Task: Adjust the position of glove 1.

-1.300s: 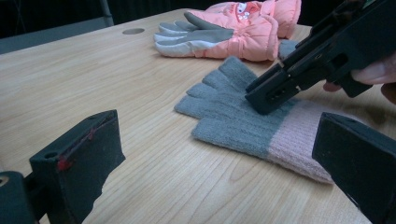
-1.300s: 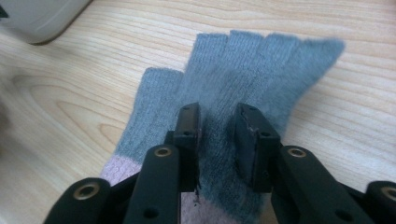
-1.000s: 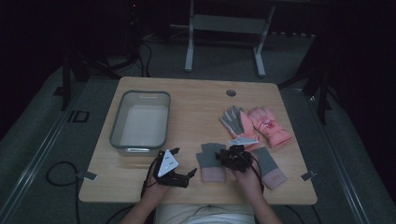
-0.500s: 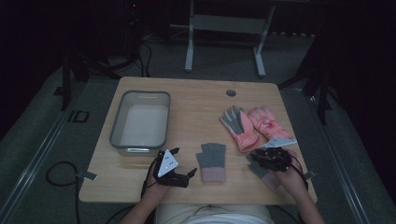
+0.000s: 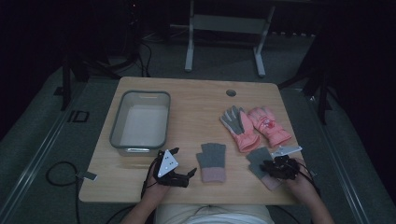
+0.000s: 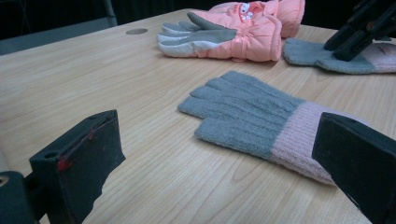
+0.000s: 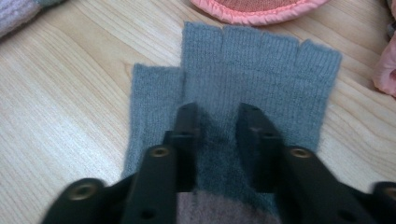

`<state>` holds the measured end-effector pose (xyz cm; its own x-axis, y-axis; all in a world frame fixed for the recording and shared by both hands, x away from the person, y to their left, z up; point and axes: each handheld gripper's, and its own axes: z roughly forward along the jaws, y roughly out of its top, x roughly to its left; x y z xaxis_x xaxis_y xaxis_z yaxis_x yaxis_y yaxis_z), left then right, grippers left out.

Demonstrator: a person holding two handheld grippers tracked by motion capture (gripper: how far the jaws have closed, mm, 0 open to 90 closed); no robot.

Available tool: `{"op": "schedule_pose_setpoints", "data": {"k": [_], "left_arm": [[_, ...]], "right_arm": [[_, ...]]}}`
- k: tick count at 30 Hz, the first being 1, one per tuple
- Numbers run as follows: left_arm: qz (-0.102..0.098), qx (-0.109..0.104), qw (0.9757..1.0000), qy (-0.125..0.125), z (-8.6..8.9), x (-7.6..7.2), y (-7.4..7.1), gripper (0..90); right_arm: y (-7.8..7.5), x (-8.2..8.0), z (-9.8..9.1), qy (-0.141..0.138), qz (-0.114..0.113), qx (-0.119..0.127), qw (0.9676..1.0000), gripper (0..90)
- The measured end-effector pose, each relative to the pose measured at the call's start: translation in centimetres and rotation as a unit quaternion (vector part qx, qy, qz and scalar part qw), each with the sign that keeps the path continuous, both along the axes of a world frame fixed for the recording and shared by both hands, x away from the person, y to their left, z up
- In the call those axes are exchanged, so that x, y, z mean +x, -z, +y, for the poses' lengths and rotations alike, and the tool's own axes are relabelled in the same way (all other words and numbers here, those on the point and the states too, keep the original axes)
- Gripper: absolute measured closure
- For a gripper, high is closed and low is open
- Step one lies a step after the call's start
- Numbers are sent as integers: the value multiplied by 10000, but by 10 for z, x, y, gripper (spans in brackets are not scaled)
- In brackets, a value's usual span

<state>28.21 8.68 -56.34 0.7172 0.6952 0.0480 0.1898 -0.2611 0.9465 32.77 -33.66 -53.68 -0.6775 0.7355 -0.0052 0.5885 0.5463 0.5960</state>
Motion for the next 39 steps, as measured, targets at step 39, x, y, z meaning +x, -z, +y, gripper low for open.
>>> {"op": "schedule_pose_setpoints", "data": {"k": [39], "left_arm": [[-42,21,10000,29,0,-1,0,13]], "right_arm": [[6,-31,14,2272,-293,654,9712,745]]}}
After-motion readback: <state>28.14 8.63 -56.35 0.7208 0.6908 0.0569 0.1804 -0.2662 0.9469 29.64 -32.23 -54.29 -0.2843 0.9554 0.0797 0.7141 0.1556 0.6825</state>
